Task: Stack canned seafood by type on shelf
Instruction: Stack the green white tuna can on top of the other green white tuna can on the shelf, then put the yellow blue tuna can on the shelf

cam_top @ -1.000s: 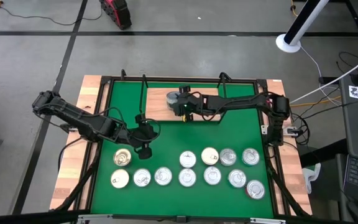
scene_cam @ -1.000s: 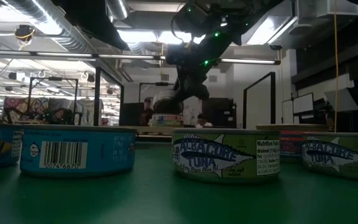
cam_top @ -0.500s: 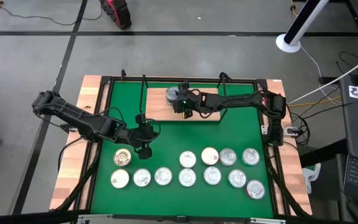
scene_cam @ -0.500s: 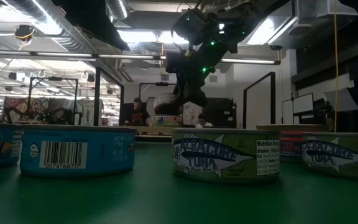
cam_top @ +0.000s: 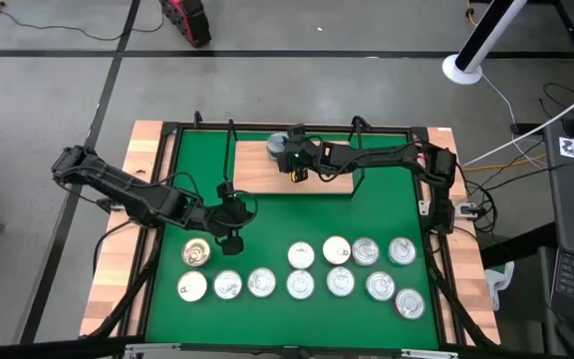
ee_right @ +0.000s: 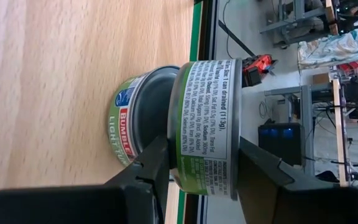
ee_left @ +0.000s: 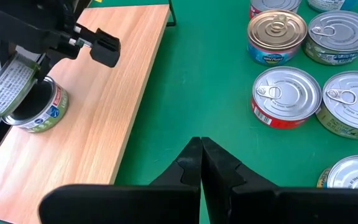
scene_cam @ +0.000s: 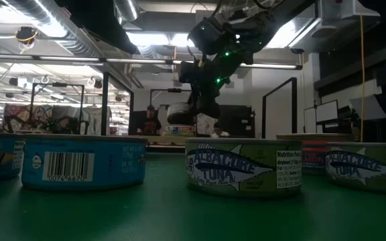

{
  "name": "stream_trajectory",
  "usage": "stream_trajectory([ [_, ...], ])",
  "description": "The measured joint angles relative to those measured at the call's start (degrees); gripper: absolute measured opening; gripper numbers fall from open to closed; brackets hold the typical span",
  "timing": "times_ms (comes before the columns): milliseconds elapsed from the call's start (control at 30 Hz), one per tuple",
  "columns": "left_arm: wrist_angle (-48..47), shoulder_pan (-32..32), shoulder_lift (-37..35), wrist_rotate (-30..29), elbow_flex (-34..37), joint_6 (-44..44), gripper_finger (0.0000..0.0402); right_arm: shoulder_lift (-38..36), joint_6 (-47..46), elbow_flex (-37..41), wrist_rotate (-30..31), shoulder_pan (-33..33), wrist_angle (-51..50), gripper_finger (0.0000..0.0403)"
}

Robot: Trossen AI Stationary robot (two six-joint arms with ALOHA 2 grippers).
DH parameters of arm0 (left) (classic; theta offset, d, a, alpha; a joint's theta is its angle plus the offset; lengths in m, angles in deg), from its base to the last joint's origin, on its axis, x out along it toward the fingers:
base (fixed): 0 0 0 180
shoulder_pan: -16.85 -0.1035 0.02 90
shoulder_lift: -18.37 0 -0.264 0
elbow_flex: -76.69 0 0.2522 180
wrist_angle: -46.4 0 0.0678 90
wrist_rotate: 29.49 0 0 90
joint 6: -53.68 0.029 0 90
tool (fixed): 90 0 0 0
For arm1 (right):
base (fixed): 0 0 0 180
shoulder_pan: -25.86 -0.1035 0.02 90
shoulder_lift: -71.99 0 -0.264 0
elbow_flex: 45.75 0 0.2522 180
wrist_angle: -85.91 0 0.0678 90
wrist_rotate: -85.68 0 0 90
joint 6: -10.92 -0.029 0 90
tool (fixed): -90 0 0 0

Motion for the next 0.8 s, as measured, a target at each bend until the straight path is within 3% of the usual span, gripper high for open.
stream_trajectory([
  [267,0.0,0.0,0.0,0.0,0.0,0.0,0.0000,0.0,0.0,0.0,-0.1,-0.1,0.0,0.0140],
  [600,0.0,0.0,0.0,0.0,0.0,-0.1,0.0000,0.3,-2.0,0.2,-0.8,-0.1,-0.6,0.0245],
  [800,0.0,0.0,0.0,0.0,0.0,-0.1,0.0000,0.3,-2.1,0.2,-0.5,-0.1,-0.5,0.0269],
])
